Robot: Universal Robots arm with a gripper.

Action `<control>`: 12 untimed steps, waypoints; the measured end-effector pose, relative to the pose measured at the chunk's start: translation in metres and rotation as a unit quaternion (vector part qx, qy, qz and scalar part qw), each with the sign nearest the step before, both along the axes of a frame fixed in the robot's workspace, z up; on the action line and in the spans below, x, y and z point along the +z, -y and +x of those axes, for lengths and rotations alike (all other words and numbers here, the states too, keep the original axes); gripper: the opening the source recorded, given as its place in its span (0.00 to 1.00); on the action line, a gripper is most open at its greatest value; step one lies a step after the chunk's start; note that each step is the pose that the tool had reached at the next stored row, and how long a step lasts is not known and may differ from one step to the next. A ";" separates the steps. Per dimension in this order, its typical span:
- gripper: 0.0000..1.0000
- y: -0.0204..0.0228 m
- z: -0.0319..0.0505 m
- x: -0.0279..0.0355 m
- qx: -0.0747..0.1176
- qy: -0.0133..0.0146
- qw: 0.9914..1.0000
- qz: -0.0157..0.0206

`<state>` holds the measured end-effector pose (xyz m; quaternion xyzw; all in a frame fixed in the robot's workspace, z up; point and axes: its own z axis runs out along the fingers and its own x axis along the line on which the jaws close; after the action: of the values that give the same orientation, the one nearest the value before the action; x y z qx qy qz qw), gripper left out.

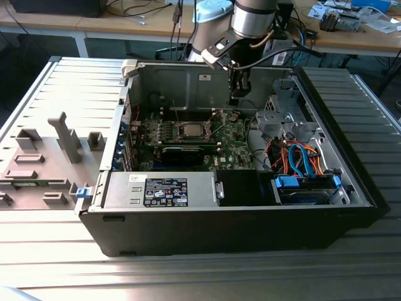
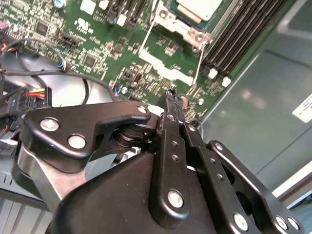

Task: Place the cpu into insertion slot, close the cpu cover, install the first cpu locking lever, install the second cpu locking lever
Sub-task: 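Close the cpu cover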

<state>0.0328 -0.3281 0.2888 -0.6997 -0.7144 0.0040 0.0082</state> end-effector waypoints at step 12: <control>0.11 0.0000 -0.0292 0.0000 0.000 0.002 1.000 0.007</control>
<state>0.0037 -0.3281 0.2889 -0.6997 -0.7144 -0.0019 0.0118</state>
